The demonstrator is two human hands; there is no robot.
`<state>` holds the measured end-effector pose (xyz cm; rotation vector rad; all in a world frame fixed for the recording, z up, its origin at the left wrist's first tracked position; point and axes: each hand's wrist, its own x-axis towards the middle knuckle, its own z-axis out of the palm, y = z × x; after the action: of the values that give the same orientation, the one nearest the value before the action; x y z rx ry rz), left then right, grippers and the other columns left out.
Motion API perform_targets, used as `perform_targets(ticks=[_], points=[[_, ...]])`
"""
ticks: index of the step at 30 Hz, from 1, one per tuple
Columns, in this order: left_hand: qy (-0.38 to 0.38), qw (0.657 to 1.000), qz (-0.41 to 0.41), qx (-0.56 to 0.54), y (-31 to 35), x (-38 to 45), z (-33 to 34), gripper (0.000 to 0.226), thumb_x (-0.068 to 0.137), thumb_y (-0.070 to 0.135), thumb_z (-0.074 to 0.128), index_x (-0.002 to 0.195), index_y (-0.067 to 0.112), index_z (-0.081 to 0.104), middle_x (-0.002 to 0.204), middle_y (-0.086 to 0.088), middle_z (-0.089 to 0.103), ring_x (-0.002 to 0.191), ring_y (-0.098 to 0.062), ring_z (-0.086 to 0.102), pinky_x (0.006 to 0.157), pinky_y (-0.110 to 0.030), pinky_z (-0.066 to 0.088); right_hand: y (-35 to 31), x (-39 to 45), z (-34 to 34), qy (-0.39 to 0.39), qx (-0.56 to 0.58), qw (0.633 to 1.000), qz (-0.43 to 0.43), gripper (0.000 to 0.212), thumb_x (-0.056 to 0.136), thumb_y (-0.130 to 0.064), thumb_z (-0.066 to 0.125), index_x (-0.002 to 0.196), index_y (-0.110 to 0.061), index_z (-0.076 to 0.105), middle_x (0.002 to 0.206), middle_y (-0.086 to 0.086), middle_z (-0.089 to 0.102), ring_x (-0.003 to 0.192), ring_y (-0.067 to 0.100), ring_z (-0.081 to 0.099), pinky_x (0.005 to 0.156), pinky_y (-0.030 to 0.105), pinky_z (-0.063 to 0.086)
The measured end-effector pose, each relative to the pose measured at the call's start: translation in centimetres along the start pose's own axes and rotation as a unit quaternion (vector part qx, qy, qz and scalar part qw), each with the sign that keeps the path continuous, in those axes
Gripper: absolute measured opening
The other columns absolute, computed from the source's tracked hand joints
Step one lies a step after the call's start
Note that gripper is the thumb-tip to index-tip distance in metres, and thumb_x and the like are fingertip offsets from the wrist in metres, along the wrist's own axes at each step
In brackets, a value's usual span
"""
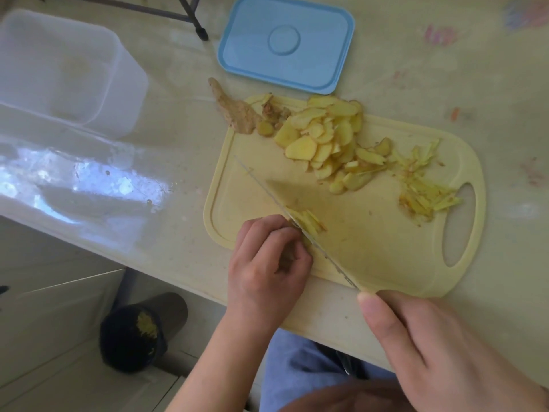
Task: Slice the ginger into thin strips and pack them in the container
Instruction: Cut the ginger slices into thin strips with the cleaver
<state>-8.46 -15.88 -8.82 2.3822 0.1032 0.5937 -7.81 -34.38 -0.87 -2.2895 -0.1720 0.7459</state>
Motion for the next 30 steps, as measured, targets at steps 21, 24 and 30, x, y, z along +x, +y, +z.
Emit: perform_targets(ticks=[21, 24, 30], points=[[-0.009, 1.0, 0.017, -0.005, 0.0, 0.2, -0.1, 0.012, 0.073, -0.014, 0.075, 0.076, -0.002, 0.075, 0.087, -0.009, 0.072, 0.075, -0.028, 0.065, 0.072, -0.031, 0.052, 0.2, 1.3, 0.5, -0.018, -0.032, 0.999, -0.032, 0.064, 0.084, -0.074, 0.013, 0.053, -0.022, 0.034, 0.058, -0.016, 0.054, 0.049, 0.001, 0.044, 0.053, 0.013, 0.037], [-0.008, 1.0, 0.021, -0.004, -0.1, 0.1, -0.2, 0.013, 0.071, -0.014, 0.077, 0.077, -0.002, 0.075, 0.089, -0.008, 0.072, 0.076, -0.027, 0.065, 0.072, -0.03, 0.053, 0.1, 1.2, 0.3, -0.033, -0.029, 0.999, -0.025, 0.067, 0.081, -0.076, 0.009, 0.055, -0.021, 0.035, 0.063, -0.015, 0.056, 0.052, 0.006, 0.047, 0.052, 0.017, 0.037], [0.003, 1.0, 0.027, 0.002, -0.1, 0.0, 0.0, 0.011, 0.074, -0.012, 0.074, 0.076, -0.001, 0.075, 0.089, -0.007, 0.072, 0.075, -0.026, 0.064, 0.072, -0.029, 0.052, -0.6, 1.6, 0.4, -0.049, -0.016, 0.999, -0.017, 0.072, 0.079, -0.079, 0.007, 0.054, -0.019, 0.038, 0.06, -0.014, 0.057, 0.051, 0.011, 0.049, 0.047, 0.021, 0.034]])
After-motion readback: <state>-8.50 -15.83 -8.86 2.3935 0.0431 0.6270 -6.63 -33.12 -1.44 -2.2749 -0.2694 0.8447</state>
